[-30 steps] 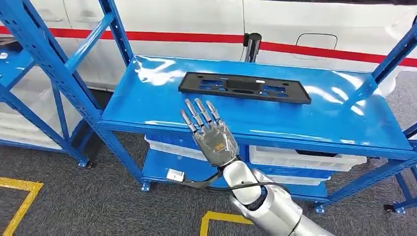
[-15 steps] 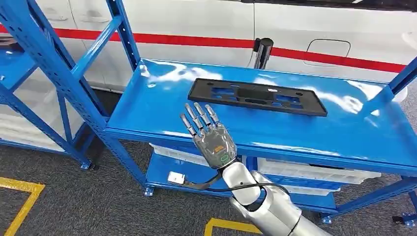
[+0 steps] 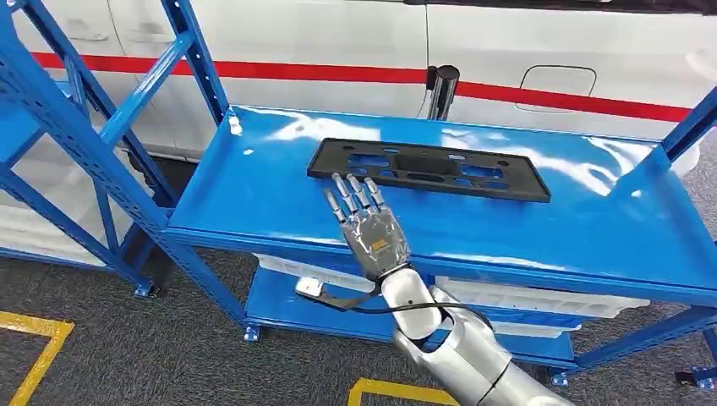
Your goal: Take the parts from the cabinet and place them on the table.
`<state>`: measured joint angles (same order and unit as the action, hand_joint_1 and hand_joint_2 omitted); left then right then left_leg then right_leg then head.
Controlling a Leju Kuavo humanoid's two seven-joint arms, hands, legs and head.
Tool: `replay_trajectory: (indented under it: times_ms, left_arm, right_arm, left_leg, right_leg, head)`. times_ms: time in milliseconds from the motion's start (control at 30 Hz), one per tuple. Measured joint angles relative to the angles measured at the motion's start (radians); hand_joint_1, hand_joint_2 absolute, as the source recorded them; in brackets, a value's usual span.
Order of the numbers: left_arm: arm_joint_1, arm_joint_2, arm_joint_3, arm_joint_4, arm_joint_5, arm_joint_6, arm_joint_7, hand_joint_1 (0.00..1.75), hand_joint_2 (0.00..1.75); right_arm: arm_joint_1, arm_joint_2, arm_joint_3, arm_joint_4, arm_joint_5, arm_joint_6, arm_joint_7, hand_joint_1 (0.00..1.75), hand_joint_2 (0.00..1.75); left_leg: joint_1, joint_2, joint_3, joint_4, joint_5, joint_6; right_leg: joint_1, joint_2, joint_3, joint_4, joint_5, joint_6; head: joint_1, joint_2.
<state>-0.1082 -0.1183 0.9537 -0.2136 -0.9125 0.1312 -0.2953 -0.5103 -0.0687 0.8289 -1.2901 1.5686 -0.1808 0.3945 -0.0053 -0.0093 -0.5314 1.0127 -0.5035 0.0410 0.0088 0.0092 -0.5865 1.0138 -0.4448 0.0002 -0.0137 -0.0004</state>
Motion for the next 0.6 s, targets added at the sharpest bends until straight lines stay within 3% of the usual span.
replay_trajectory:
  times_ms: [267, 600]
  left_arm:
    - [-0.001, -0.002, -0.011, 0.000, -0.020, -0.005, 0.012, 0.00, 0.00]
    - [-0.011, -0.008, -0.025, 0.000, -0.024, -0.008, 0.028, 0.00, 0.00]
  right_arm:
    - [-0.058, -0.002, -0.025, 0.152, 0.000, 0.045, 0.129, 0.00, 1.75]
    - [-0.111, -0.001, -0.041, 0.237, 0.001, 0.076, 0.172, 0.00, 1.75]
  left_leg:
    - [-0.001, 0.000, 0.002, 0.000, 0.002, -0.002]
    - [-0.002, 0.000, 0.002, 0.000, 0.001, -0.002]
  right_leg:
    - [0.000, 0.000, 0.001, 0.000, 0.000, 0.000]
    - [-0.002, 0.000, 0.001, 0.000, 0.000, 0.000]
  head:
    - [0.000, 0.000]
    - [0.000, 0.000]
